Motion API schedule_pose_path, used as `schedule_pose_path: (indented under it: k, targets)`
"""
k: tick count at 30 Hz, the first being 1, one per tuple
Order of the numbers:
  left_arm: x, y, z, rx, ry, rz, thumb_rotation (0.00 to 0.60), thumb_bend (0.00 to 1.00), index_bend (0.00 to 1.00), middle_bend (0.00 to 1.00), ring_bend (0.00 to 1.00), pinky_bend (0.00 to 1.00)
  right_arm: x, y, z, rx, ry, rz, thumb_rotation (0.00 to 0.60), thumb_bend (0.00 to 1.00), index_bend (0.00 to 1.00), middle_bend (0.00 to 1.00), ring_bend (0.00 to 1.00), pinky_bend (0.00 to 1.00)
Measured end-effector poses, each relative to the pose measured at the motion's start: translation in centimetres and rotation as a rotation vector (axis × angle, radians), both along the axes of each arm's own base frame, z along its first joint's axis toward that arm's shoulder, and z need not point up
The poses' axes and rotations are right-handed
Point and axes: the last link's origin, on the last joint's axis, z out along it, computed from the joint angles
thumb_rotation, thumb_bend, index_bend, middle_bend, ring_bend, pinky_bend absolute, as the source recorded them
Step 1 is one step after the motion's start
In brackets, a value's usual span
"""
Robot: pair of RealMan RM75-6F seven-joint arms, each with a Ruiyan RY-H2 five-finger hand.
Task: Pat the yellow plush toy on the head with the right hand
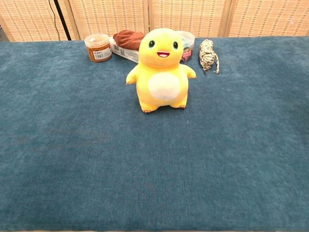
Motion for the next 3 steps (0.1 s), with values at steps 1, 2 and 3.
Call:
schedule_pose_path:
  k: [1, 2, 3]
  targets:
    - [0.0, -0.1, 0.0, 0.0, 0.001, -0.003, 0.6, 0.0, 0.0, 0.0, 0.0, 0.0, -1.0, 0.7, 0.1, -0.004, -0.002, -0.019, 0.342, 0.0, 0.0, 0.0, 0.0, 0.0]
    - [0.0, -0.1, -0.1, -0.001, 0.002, -0.005, 0.6, 0.0, 0.0, 0.0, 0.0, 0.0, -2.2, 1.5, 0.2, -0.009, -0.007, -0.043, 0.344, 0.0, 0.0, 0.0, 0.0, 0.0]
    - [0.0, -0.2, -0.1, -0.003, 0.005, -0.008, 0.6, 0.0, 0.0, 0.0, 0.0, 0.0, -3.1, 2.2, 0.3, -0.012, -0.009, -0.059, 0.348, 0.0, 0.0, 0.0, 0.0, 0.0]
